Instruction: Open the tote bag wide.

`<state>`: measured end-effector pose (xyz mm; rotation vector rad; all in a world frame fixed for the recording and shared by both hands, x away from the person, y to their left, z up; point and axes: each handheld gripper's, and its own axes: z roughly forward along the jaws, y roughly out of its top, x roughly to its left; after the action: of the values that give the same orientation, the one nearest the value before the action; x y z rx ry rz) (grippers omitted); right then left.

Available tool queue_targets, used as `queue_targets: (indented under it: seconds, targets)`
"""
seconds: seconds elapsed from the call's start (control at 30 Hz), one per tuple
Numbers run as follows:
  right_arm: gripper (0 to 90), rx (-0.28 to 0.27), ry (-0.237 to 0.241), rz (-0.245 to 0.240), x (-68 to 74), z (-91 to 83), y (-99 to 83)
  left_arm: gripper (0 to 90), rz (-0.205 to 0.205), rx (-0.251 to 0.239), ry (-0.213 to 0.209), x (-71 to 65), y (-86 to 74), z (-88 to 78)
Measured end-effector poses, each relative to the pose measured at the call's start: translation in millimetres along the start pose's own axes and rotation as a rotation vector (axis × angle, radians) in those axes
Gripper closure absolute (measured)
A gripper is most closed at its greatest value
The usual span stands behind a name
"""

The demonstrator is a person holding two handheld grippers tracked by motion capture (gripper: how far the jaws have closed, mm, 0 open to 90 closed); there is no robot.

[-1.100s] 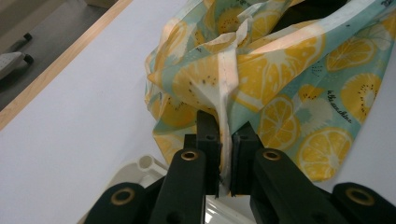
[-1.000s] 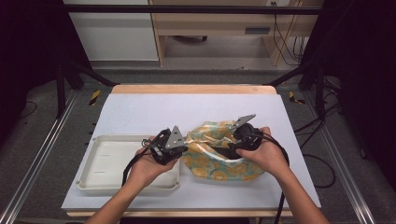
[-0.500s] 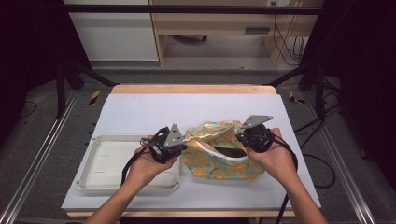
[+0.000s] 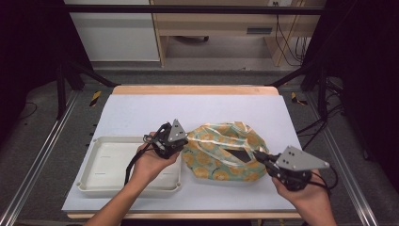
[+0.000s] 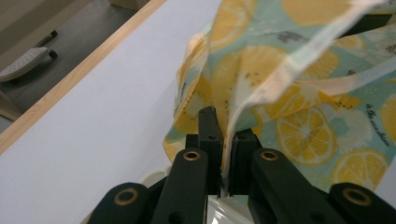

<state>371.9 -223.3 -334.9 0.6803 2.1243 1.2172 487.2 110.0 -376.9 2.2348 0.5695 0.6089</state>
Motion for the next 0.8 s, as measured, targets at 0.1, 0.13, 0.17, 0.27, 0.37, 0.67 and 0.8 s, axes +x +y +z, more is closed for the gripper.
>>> queue_targets:
  seconds: [0.1, 0.13, 0.17, 0.27, 0.37, 0.67, 0.8]
  targets:
    - [90.0, -0.01, 0.054, -0.016, 14.1, -5.4, -14.3, 87.2, -0.005, -0.002, 0.017, 1.1, 1.9, 3.0]
    - [90.0, -0.006, 0.076, -0.025, 18.6, -5.7, -19.1, 87.3, -0.011, -0.006, 0.027, 1.5, 2.7, 4.5]
    - [90.0, 0.002, 0.102, -0.031, 24.7, -5.2, -26.2, 87.4, -0.013, -0.008, 0.033, 2.0, 3.1, 5.0]
    - [90.0, 0.048, 0.133, -0.038, 33.6, 0.7, -40.7, 87.7, -0.024, -0.025, 0.051, 3.7, 4.0, 4.6]
    - [90.0, 0.09, 0.147, -0.02, 38.3, 8.3, -55.6, 87.9, -0.025, -0.046, 0.058, 3.0, 4.6, 1.9]
    - [90.0, 0.215, 0.117, 0.005, 42.1, 32.1, -84.9, 87.8, 0.001, -0.092, 0.026, -12.5, 6.3, -7.7]
    - [77.9, 0.185, 0.103, 0.027, 40.0, 30.4, -81.5, 87.6, 0.029, -0.082, 0.001, -16.3, 1.9, -10.1]
